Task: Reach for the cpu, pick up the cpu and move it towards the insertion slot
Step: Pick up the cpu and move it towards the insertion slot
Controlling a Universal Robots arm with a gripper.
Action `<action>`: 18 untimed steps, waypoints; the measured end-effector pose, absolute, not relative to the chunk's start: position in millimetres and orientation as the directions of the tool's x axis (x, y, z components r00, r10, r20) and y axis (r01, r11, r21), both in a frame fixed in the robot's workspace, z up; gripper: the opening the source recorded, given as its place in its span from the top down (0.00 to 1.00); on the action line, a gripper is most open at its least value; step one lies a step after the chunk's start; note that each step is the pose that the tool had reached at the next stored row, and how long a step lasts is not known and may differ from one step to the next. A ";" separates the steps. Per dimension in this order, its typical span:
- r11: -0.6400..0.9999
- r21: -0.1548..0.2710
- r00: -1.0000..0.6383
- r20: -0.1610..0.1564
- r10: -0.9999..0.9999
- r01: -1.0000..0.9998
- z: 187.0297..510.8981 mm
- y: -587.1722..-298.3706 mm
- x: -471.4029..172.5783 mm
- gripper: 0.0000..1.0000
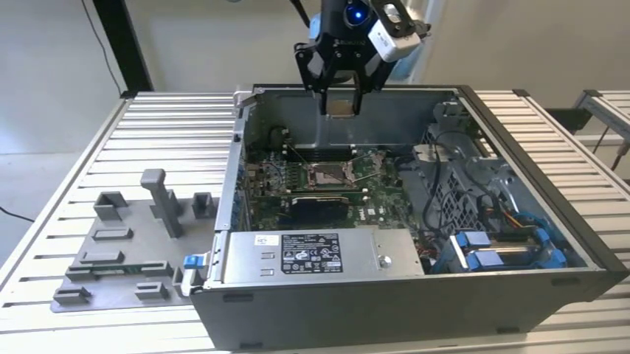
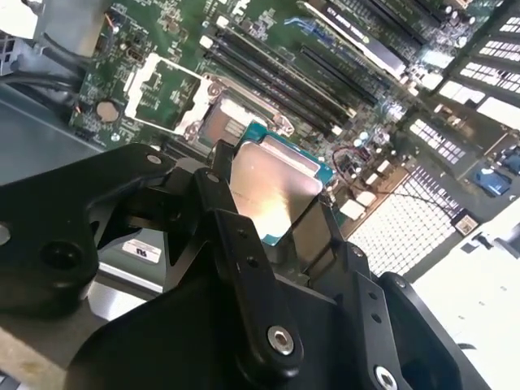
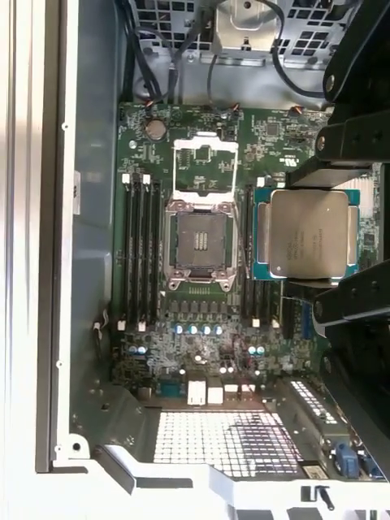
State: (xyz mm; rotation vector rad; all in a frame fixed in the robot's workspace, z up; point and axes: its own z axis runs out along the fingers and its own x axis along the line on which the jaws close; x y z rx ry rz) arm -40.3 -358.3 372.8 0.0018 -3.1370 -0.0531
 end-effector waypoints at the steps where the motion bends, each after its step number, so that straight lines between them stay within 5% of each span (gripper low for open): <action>1: 0.999 0.034 -1.000 0.004 -0.001 -0.001 372.6 -356.5 -40.2 1.00; 18: 1.000 0.019 -1.000 0.004 0.012 0.012 362.2 -329.0 -38.6 1.00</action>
